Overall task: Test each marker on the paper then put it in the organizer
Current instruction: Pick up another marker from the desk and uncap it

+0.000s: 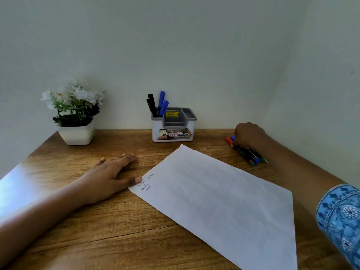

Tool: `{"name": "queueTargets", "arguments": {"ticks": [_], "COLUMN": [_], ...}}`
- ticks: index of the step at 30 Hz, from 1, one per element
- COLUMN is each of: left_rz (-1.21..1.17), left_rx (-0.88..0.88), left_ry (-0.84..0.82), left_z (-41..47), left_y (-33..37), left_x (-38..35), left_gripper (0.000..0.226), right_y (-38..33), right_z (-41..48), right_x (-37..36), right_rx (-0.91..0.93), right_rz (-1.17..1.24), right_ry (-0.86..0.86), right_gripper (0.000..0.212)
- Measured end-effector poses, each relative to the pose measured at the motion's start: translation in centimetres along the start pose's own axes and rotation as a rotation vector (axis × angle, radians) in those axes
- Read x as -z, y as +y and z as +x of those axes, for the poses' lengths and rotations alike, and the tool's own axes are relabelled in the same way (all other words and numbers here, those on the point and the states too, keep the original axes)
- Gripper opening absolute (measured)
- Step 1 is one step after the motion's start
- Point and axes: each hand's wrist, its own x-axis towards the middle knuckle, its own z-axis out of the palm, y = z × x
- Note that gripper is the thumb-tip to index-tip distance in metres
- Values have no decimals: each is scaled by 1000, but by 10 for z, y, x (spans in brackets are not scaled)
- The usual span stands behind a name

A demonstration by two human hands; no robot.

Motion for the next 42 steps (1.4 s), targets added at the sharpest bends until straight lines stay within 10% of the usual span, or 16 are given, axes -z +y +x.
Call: {"name": "queueTargets", "arguments": {"ticks": [11,22,42], "left_rz": [-77,-122,-142], "left_rx": [-19,-393,-440], "left_ry": [83,402,462], "left_z": [-3,-30,-33], "left_y": [0,38,35], "left_x": [-2,0,4], "left_gripper": [79,52,44], "right_y": [-43,-105,-108], "right_z": [-70,-150,-149], "right_x": [33,25,18], "right_rx": [511,1141,1013], "right_rz": [257,-16,122], "right_ry": [43,733,669], "right_gripper": [21,39,55]}}
